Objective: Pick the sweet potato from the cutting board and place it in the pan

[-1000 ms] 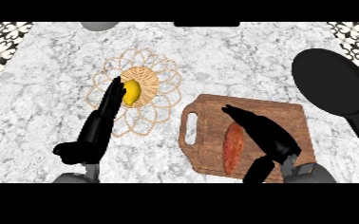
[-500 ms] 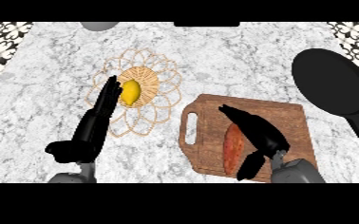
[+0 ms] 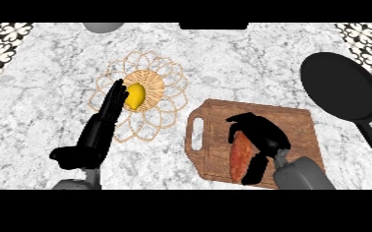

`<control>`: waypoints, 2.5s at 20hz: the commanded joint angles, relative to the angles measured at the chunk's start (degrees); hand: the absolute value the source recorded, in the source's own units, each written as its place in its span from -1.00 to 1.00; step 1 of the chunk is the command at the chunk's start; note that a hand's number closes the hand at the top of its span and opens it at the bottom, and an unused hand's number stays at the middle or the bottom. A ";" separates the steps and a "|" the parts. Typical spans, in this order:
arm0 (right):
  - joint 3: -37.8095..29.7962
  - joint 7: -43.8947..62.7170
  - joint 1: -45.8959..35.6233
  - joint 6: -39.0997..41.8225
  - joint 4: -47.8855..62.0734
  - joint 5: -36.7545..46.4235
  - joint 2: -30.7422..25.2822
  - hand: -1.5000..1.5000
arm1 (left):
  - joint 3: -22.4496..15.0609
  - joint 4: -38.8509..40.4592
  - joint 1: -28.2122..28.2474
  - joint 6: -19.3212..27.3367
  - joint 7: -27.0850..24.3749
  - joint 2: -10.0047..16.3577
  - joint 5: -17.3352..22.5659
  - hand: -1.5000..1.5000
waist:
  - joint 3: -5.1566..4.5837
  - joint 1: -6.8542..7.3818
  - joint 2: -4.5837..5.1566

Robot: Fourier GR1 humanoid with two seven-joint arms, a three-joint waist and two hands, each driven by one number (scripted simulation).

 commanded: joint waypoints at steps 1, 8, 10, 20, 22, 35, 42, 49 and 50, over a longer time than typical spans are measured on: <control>1.22 -6.58 1.93 -3.30 5.83 2.70 -1.09 1.00 | -1.55 -1.93 1.11 1.14 0.51 -1.24 -1.82 0.00 | 0.65 0.23 0.75; -1.06 -6.12 -0.60 -8.51 4.08 6.30 2.57 1.00 | -0.88 1.12 2.86 -0.56 -4.07 -1.89 -1.68 0.00 | 0.63 0.16 0.73; -3.66 -6.86 1.66 -9.70 -0.07 5.01 0.79 1.00 | 1.80 -1.43 1.76 -1.95 0.06 0.67 0.24 0.00 | 0.64 0.05 0.68; -11.34 20.78 -4.99 -22.50 -4.41 18.24 6.78 1.00 | 2.18 2.22 -1.37 -2.01 -0.27 -0.32 0.51 0.00 | 0.55 -0.37 0.68; -10.43 25.64 -7.22 -24.01 -5.97 22.04 8.95 1.00 | 1.44 1.85 -0.72 -0.98 0.31 -1.35 -0.11 0.00 | 0.58 -0.10 0.61; -27.46 23.10 -9.25 -33.66 -11.11 11.81 5.90 1.00 | -0.14 0.28 3.92 -0.99 -3.46 -1.64 -2.42 0.00 | 0.66 0.20 0.82; -36.45 15.32 -9.70 -42.02 -0.77 6.19 0.41 1.00 | 1.72 -1.33 -0.56 -0.88 1.56 -1.14 -1.77 0.00 | 0.67 0.21 0.84; -41.26 3.46 -11.75 -57.55 16.78 9.05 -5.36 1.00 | 0.62 2.01 -0.62 -0.53 -0.39 -2.88 -2.75 0.00 | 0.69 0.58 1.05; -43.52 1.09 -15.38 -59.20 22.00 7.67 -7.95 1.00 | -1.22 -0.01 0.54 0.32 -0.55 -4.00 -3.74 0.00 | 0.75 1.25 1.22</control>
